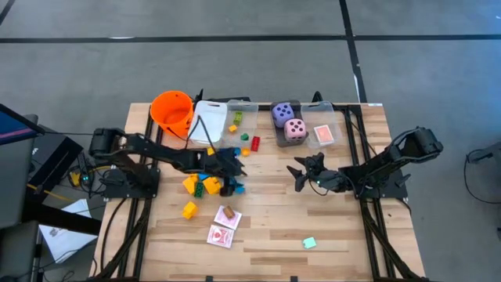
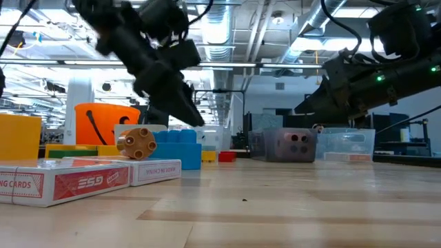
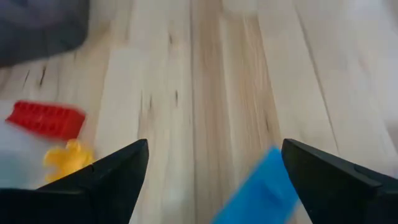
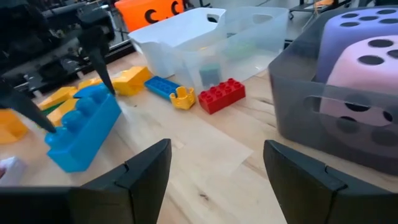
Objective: Pick & Place Toys
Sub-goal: Put the large blue game piece into the white bin, then put the small brown game piece into the left transparent bin
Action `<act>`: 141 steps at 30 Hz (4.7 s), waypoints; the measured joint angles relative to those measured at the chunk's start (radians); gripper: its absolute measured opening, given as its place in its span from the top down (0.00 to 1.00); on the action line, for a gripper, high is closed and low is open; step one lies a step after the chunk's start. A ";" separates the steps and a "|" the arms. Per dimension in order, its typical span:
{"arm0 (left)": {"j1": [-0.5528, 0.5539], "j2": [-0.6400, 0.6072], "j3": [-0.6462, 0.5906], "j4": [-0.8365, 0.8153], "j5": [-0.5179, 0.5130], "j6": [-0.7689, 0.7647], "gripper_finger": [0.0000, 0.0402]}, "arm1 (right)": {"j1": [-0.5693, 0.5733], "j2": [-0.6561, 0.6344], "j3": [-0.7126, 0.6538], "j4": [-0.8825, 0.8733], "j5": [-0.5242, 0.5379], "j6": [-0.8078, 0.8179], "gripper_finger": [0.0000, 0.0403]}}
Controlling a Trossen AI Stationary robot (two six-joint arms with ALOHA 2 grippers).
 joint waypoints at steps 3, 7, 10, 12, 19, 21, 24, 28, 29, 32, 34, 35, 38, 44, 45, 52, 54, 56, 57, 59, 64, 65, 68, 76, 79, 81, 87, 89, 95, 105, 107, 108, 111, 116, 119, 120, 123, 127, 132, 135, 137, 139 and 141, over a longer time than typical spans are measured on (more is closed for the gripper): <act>-0.044 -0.042 0.075 -0.192 -0.055 0.060 0.09 | 0.020 0.000 0.000 0.000 -0.001 0.003 0.38; -0.067 -0.062 0.132 -0.288 -0.067 0.128 0.09 | 0.055 0.000 0.000 0.000 -0.003 0.024 0.38; -0.057 -0.049 0.137 -0.364 -0.044 0.165 0.09 | 0.081 0.000 0.000 -0.002 -0.005 0.076 0.38; -0.046 -0.030 0.137 -0.424 -0.042 0.198 0.09 | 0.100 0.000 0.000 -0.006 -0.017 0.095 0.38; 0.018 0.049 0.137 -0.419 -0.046 0.300 0.10 | 0.137 0.000 0.000 -0.003 -0.023 0.116 0.38; 0.032 0.082 0.137 -0.424 -0.044 0.314 0.10 | 0.138 0.000 0.000 -0.001 -0.023 0.116 0.38; 0.046 0.132 0.137 -0.437 -0.043 0.344 0.14 | 0.137 0.000 0.000 0.000 -0.023 0.117 0.38; 0.051 0.154 0.138 -0.445 -0.037 0.354 0.29 | 0.137 0.000 0.000 0.000 -0.022 0.117 0.38; 0.050 0.152 0.137 -0.443 -0.041 0.353 0.35 | 0.137 0.000 0.000 0.000 -0.021 0.117 0.38; 0.050 0.115 0.134 -0.410 -0.111 0.334 0.58 | 0.137 0.000 0.000 -0.002 -0.020 0.116 0.38; 0.052 0.072 0.135 -0.400 -0.172 0.327 0.69 | 0.137 0.000 0.000 -0.011 -0.019 0.116 0.38; 0.053 0.048 0.135 -0.399 -0.199 0.328 0.67 | 0.137 0.000 0.000 -0.019 -0.017 0.116 0.38; 0.052 -0.044 0.135 -0.391 -0.271 0.325 0.67 | 0.136 0.000 0.000 -0.068 0.002 0.116 0.38; 0.102 -0.248 0.136 -0.403 -0.479 0.174 0.67 | 0.119 0.000 0.000 -0.117 0.005 0.116 0.38; 0.123 -0.279 0.136 -0.403 -0.485 0.129 0.67 | 0.116 0.000 0.000 -0.115 0.005 0.116 0.38; 0.310 -0.417 0.135 -0.412 -0.485 -0.112 0.67 | 0.113 0.000 0.000 -0.078 0.005 0.116 0.38; 0.366 -0.425 0.135 -0.418 -0.446 -0.165 0.67 | 0.113 0.000 0.000 -0.073 0.005 0.116 0.38; 0.418 -0.421 0.135 -0.424 -0.377 -0.252 0.67 | 0.108 0.000 0.000 -0.071 0.004 0.116 0.38; 0.443 -0.410 0.135 -0.429 -0.346 -0.302 0.67 | 0.106 0.000 0.000 -0.071 0.005 0.116 0.38; 0.483 -0.376 0.135 -0.461 -0.283 -0.399 0.67 | 0.102 0.000 0.000 -0.071 0.004 0.116 0.38; 0.573 -0.271 0.134 -0.564 -0.170 -0.462 0.67 | 0.102 0.000 0.000 -0.071 0.001 0.116 0.38; 0.587 -0.251 0.134 -0.576 -0.154 -0.469 0.67 | 0.102 0.000 0.000 -0.071 0.001 0.116 0.38; 0.618 -0.206 0.134 -0.570 -0.103 -0.477 0.67 | 0.102 0.000 0.000 -0.071 0.001 0.116 0.38; 0.641 -0.140 0.134 -0.577 -0.066 -0.517 0.65 | 0.103 0.000 0.000 -0.071 0.001 0.116 0.38; 0.635 -0.140 0.134 -0.575 -0.066 -0.526 0.51 | 0.103 0.000 0.000 -0.071 0.000 0.116 0.38; 0.634 -0.140 0.134 -0.578 -0.063 -0.530 0.41 | 0.103 0.000 0.000 -0.071 0.000 0.116 0.38; 0.634 -0.140 0.134 -0.578 0.014 -0.532 0.19 | 0.103 0.000 0.000 -0.071 0.000 0.116 0.38; 0.634 -0.142 0.134 -0.578 0.083 -0.526 0.16 | 0.103 0.000 0.000 -0.072 0.000 0.116 0.38; 0.578 -0.170 0.134 -0.580 0.389 -0.437 0.15 | 0.103 0.000 0.000 -0.079 0.000 0.116 0.38; 0.280 -0.196 0.135 -0.562 0.418 -0.368 0.21 | 0.103 0.000 0.000 -0.085 0.000 0.116 0.38; 0.195 -0.196 0.135 -0.552 0.379 -0.316 0.22 | 0.103 0.000 0.000 -0.086 0.000 0.116 0.38; 0.152 -0.196 0.135 -0.548 0.342 -0.277 0.22 | 0.103 0.000 0.000 -0.086 0.000 0.116 0.38; 0.025 -0.196 0.135 -0.539 0.211 -0.141 0.22 | 0.103 0.000 0.000 -0.092 0.000 0.116 0.38; -0.141 -0.195 0.135 -0.495 0.065 0.017 0.22 | 0.103 0.000 0.000 -0.099 0.000 0.116 0.38; -0.218 -0.195 0.135 -0.460 0.027 0.066 0.22 | 0.103 0.000 0.000 -0.099 0.000 0.116 0.38; -0.241 -0.195 0.135 -0.448 0.024 0.074 0.22 | 0.103 0.000 0.000 -0.099 0.000 0.116 0.38; -0.291 -0.176 0.135 -0.394 0.020 0.077 0.22 | 0.103 0.000 0.000 -0.099 0.000 0.116 0.38; -0.339 -0.132 0.135 -0.343 0.019 0.077 0.22 | 0.103 0.000 0.000 -0.101 0.000 0.116 0.38; -0.349 -0.074 0.135 -0.337 0.020 0.074 0.22 | 0.103 0.000 0.000 -0.105 0.000 0.116 0.38; -0.349 -0.041 0.135 -0.328 0.022 0.074 0.22 | 0.103 0.000 0.000 -0.105 0.000 0.116 0.38; -0.349 -0.019 0.135 -0.320 0.022 0.074 0.22 | 0.102 0.000 0.000 -0.106 0.000 0.116 0.38; -0.349 0.003 0.135 -0.322 0.028 0.075 0.22 | 0.102 0.000 0.000 -0.106 0.000 0.116 0.38; -0.349 0.028 0.135 -0.321 0.044 0.075 0.22 | 0.102 0.000 0.000 -0.107 0.000 0.116 0.38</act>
